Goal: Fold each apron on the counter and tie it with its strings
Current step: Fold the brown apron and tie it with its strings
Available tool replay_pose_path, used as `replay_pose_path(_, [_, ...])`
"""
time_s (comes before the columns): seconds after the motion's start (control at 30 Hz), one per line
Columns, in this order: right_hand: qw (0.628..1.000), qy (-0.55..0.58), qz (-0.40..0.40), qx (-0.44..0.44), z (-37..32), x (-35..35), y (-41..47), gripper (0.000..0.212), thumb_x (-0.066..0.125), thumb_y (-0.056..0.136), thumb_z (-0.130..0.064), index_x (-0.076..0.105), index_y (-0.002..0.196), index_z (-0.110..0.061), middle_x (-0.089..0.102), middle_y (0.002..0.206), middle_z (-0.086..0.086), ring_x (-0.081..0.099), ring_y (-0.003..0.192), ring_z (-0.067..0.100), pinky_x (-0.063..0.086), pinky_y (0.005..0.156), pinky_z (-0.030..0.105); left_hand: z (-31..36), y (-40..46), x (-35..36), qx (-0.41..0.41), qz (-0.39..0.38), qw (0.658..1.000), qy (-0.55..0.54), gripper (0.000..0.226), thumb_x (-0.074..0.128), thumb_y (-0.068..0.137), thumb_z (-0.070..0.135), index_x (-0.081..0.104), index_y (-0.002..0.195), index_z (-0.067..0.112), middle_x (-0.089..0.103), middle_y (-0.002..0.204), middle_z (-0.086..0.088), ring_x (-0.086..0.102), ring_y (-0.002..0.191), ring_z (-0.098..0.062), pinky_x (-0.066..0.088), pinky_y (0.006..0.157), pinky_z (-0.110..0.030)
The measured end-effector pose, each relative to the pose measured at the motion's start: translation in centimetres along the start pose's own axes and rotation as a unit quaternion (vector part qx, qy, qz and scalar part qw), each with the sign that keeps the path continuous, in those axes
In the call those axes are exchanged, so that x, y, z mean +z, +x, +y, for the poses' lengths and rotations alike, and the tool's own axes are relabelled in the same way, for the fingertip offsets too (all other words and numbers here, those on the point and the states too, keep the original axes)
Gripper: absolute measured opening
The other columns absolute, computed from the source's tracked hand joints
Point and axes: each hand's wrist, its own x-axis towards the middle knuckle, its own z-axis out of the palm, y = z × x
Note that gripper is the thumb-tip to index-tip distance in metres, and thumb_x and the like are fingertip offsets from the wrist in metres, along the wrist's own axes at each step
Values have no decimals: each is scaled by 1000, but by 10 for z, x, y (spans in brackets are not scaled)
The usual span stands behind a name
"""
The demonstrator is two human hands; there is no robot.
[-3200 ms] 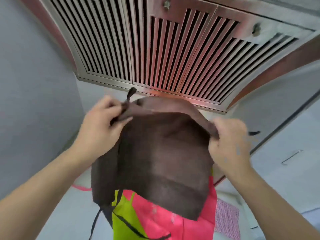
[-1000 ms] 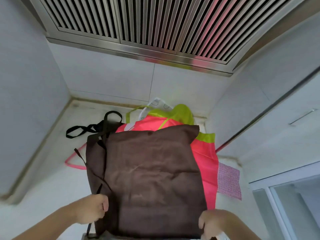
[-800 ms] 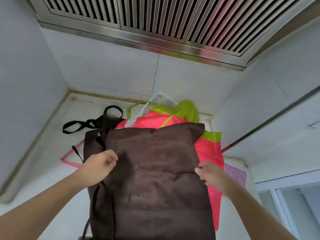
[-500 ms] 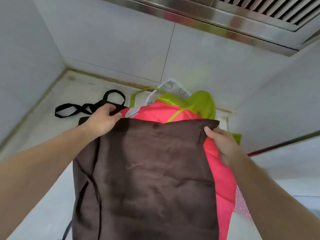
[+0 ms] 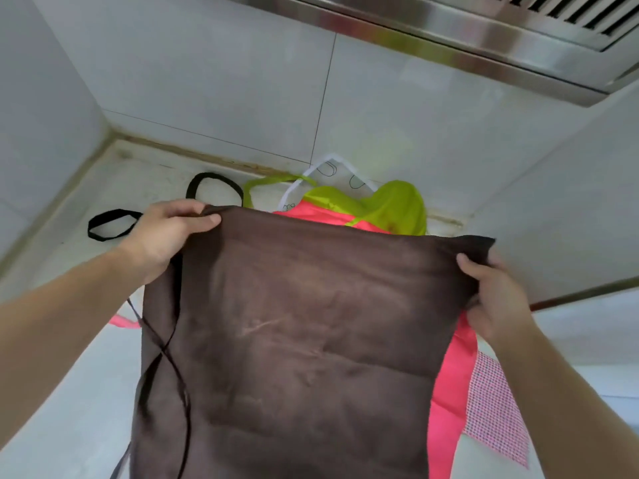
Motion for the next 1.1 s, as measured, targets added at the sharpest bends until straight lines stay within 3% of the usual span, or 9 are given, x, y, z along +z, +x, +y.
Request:
replay_pose_path(0.13, [995, -51, -67, 61, -11, -11, -8, 36, 61, 92, -2, 69, 127, -1, 76, 117, 19, 74, 107, 28, 62, 89, 42, 16, -7, 0, -91, -189, 977, 39, 59, 93, 56, 44, 81, 106, 14, 79, 111, -11, 74, 107, -27, 54, 95, -33])
replay_pose_path(0.3, [991, -86, -81, 59, -18, -3, -5, 15, 62, 98, -10, 76, 102, -9, 80, 97, 8, 74, 94, 22, 63, 80, 28, 35, -6, 20, -132, -225, 955, 144, 34, 69, 95, 41, 80, 115, 15, 79, 115, -8, 75, 110, -25, 51, 106, -40])
replay_pose_path(0.47, [995, -76, -67, -4, -39, -3, -7, 21, 56, 101, -8, 76, 105, -13, 77, 109, 12, 72, 101, 25, 57, 94, 41, 47, -3, 16, -88, -263, 961, -15, 41, 54, 98, 1, 71, 131, 16, 71, 132, -13, 70, 118, -28, 57, 99, -36])
replay_pose_path(0.6, [990, -131, -51, -29, -54, 0, -10, 16, 61, 101, -13, 75, 94, -19, 75, 87, 5, 67, 84, 25, 54, 84, 42, 62, -2, 15, -66, -295, 953, -7, 36, 58, 93, 3, 73, 125, 11, 72, 128, -19, 72, 109, -30, 59, 94, -38])
replay_pose_path(0.7, [977, -194, -54, -74, -66, 7, -9, 6, 75, 90, -26, 78, 88, -22, 75, 82, 3, 66, 82, 23, 54, 83, 39, 69, 1, 27, 14, -241, 970, -2, 34, 70, 87, 17, 76, 120, 16, 71, 128, -21, 73, 104, -27, 60, 93, -37])
replay_pose_path(0.83, [957, -227, 31, -178, -80, 11, 1, 12, 73, 96, -23, 81, 89, -29, 77, 99, 0, 71, 99, 22, 54, 97, 43, 76, 10, 41, 101, -164, 976, -103, 54, 57, 97, -5, 66, 139, 28, 70, 135, -5, 69, 119, -22, 56, 101, -34])
replay_pose_path(0.93, [927, -261, 118, -241, -84, 17, 8, 17, 64, 99, -24, 79, 106, -29, 76, 108, -8, 69, 109, 14, 55, 102, 34, 70, 18, 48, 148, -88, 984, 39, 56, 63, 102, 11, 56, 145, 46, 65, 139, 4, 62, 127, -14, 50, 108, -33])
replay_pose_path(1.03, [883, -356, 157, -263, -72, 24, 0, 41, 64, 99, -30, 60, 138, -22, 62, 129, -3, 59, 117, 13, 45, 104, 19, 50, 19, 48, 176, 6, 961, 213, 59, 70, 97, 17, 52, 147, 41, 48, 143, 1, 54, 126, -11, 37, 112, -25])
replay_pose_path(1.1, [810, -468, 182, -303, -50, 30, -22, 63, 69, 92, -27, 45, 148, -11, 47, 145, 13, 47, 132, 30, 38, 116, 36, 29, 12, 42, 172, 36, 948, 267, 52, 68, 92, 10, 60, 139, 31, 51, 137, -2, 58, 114, -13, 41, 108, -25])
